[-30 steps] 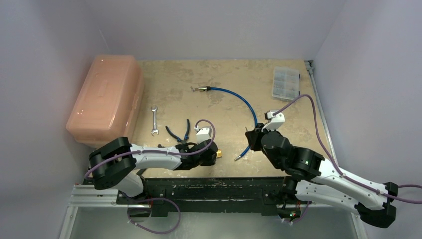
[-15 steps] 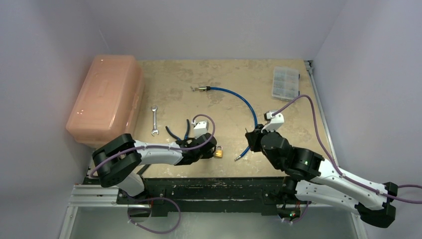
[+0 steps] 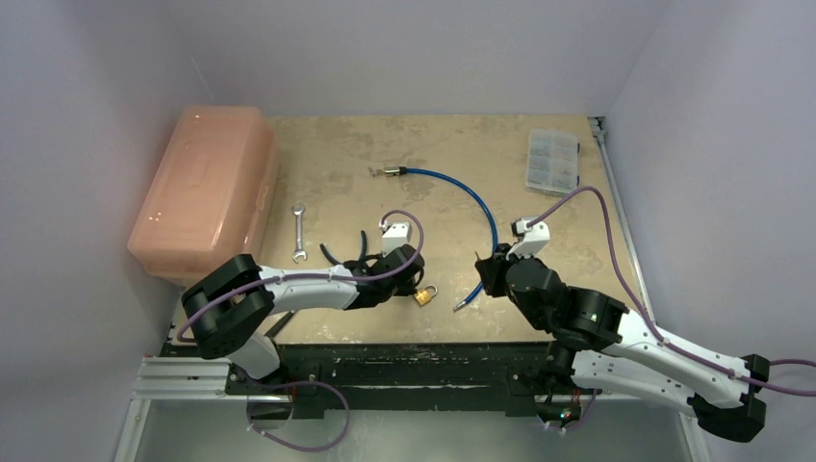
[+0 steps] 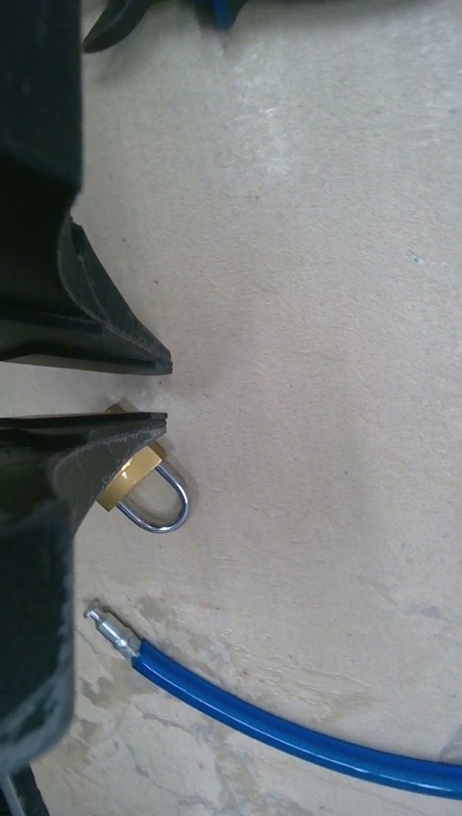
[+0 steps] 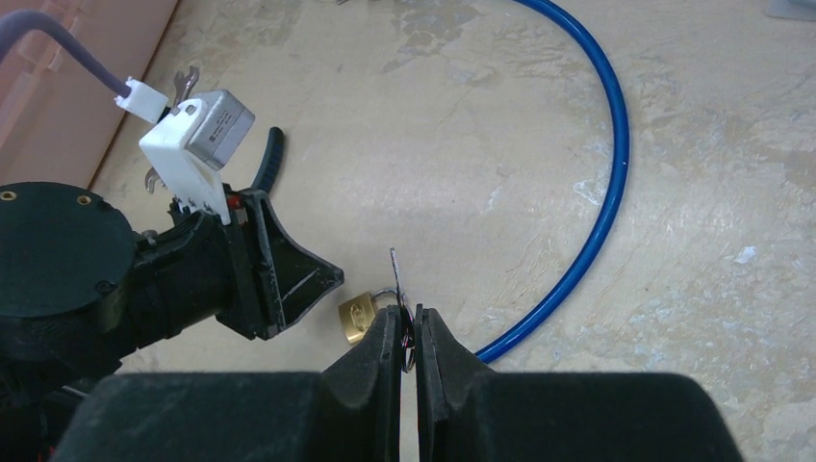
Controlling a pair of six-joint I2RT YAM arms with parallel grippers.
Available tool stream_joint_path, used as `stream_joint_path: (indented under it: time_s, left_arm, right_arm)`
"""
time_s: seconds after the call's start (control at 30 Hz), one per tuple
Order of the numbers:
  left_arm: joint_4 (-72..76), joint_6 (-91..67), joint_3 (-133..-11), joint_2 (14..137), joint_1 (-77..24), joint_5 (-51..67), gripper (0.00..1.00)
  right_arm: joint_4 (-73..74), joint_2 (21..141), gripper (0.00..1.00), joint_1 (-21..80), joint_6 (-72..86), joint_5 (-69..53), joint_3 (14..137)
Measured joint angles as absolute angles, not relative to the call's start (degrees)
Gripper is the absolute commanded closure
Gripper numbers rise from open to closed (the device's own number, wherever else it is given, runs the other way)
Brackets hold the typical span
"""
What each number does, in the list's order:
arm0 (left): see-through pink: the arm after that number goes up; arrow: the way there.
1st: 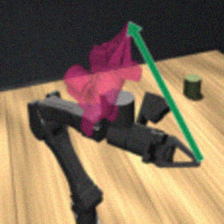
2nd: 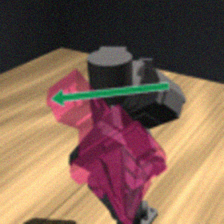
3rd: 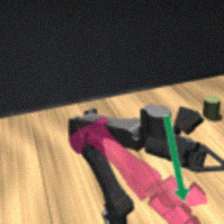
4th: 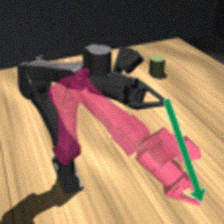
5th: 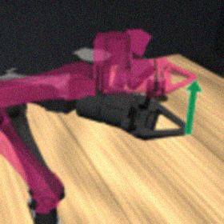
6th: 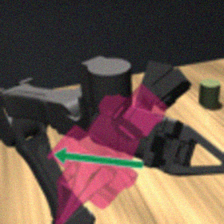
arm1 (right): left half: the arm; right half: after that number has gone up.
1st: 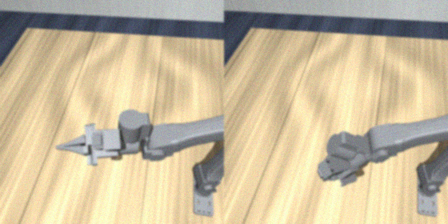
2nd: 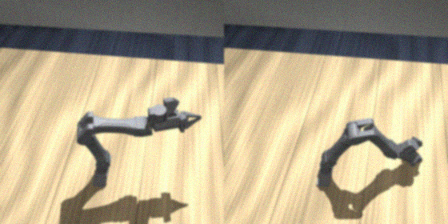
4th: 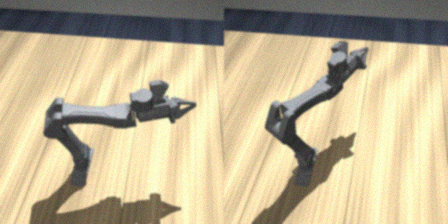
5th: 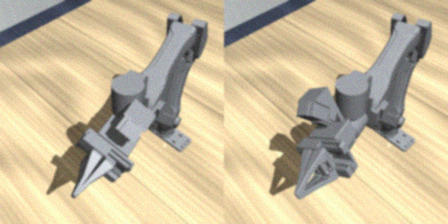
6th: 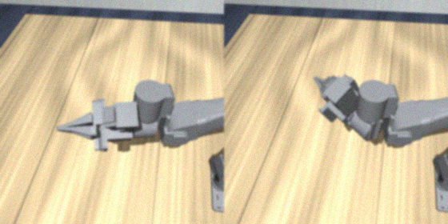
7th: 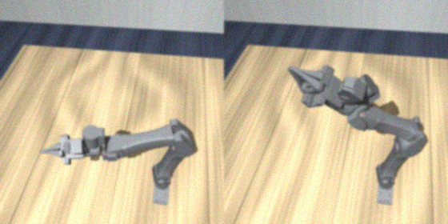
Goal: Unlock with the key
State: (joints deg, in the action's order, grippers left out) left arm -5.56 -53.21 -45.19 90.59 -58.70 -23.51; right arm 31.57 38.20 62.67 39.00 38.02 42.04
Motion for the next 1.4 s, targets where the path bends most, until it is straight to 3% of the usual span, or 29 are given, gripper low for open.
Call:
stream_joint_path:
  time_s: [0.13, 0.23, 0.33, 0.5, 0.67, 0.97, 1.1, 1.4]
  left_arm:
    - [-5.7, -47.2, -45.2, 88.6, -59.3, -22.9, 0.48]
    - [-5.7, -40.4, -45.9, 86.8, -60.1, -20.9, 0.25]
    - [-6.3, -34.4, -48.3, 86.4, -60.7, -18.7, 0.15]
    - [-9.9, -25.8, -54.3, 87.4, -61.0, -14.0, 0.18]
    - [-12.8, -19.7, -58.8, 91.6, -61.7, -10.5, 0.32]
    - [-21.3, -14.6, -64.0, 100.4, -62.2, -9.4, 0.34]
    - [-24.1, -13.8, -66.1, 102.8, -62.2, -9.8, 0.42]
    - [-27.3, -13.4, -68.0, 106.3, -62.2, -9.6, 0.43]
  right_arm:
    - [31.7, 38.2, 1.0, 62.7, 39.0, 38.0, 42.0]
    - [31.7, 38.2, 1.0, 62.7, 39.0, 38.0, 42.0]
    - [31.7, 38.2, 1.0, 62.7, 39.0, 37.9, 42.0]
    - [31.8, 38.1, 1.0, 62.7, 39.0, 37.8, 42.0]
    - [32.6, 37.0, 1.0, 62.7, 39.0, 37.8, 42.0]
    - [33.4, 35.9, 1.0, 62.7, 39.1, 37.8, 42.0]
    - [33.4, 35.9, 1.0, 62.7, 39.1, 37.8, 42.0]
    - [33.4, 36.0, 1.0, 62.7, 39.1, 37.8, 42.0]
